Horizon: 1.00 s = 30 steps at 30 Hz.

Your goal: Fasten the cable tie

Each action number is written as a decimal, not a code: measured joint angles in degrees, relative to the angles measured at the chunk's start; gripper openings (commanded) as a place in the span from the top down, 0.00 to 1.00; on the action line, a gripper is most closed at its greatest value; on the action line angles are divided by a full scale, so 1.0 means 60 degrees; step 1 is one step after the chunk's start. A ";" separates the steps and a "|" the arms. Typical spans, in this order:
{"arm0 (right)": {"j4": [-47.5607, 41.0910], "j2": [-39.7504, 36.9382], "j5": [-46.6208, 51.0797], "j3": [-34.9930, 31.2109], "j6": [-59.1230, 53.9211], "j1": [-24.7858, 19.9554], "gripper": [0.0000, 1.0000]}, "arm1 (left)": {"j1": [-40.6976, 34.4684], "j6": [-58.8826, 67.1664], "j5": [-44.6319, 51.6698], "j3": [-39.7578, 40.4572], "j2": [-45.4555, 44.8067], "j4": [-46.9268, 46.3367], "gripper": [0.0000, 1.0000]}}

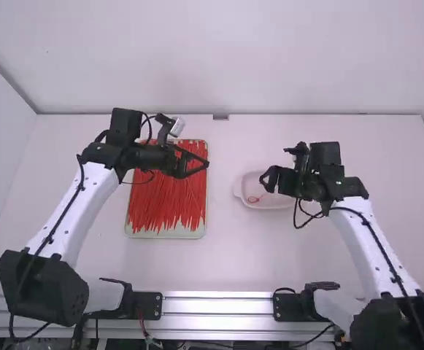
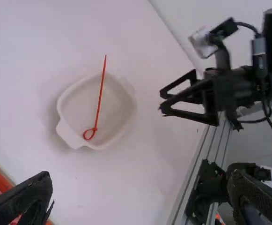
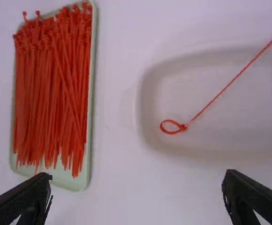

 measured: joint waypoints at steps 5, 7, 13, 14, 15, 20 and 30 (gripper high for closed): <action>0.0583 -0.0543 0.0372 -0.0375 -0.0390 -0.0576 0.12 | 0.0528 -0.0117 -0.0397 -0.0368 -0.0539 0.0565 0.11; 0.0809 -0.0739 0.0583 -0.0637 -0.0579 -0.0794 0.15 | 0.0776 -0.0149 -0.0576 -0.0594 -0.0838 0.0787 0.13; 0.1854 -0.1778 0.1497 -0.1723 -0.1479 -0.0951 0.27 | 0.1144 -0.0157 -0.1417 -0.1563 -0.1818 0.1763 0.24; 0.2084 -0.2004 0.1679 -0.1920 -0.1672 -0.0951 0.29 | 0.1140 -0.0153 -0.1570 -0.1759 -0.1996 0.1942 0.26; 0.2197 -0.2120 0.1785 -0.2025 -0.1741 -0.0951 0.30 | 0.1144 -0.0157 -0.1661 -0.1858 -0.2091 0.2036 0.27; 0.3286 -0.3235 0.2754 -0.3100 -0.2204 -0.0951 0.42 | 0.1140 -0.0160 -0.2535 -0.2838 -0.3082 0.3038 0.38; 0.5424 -0.5566 0.3763 -0.5377 -0.2375 -0.0951 0.66 | 0.1140 -0.0182 -0.4568 -0.5053 -0.5351 0.5253 0.62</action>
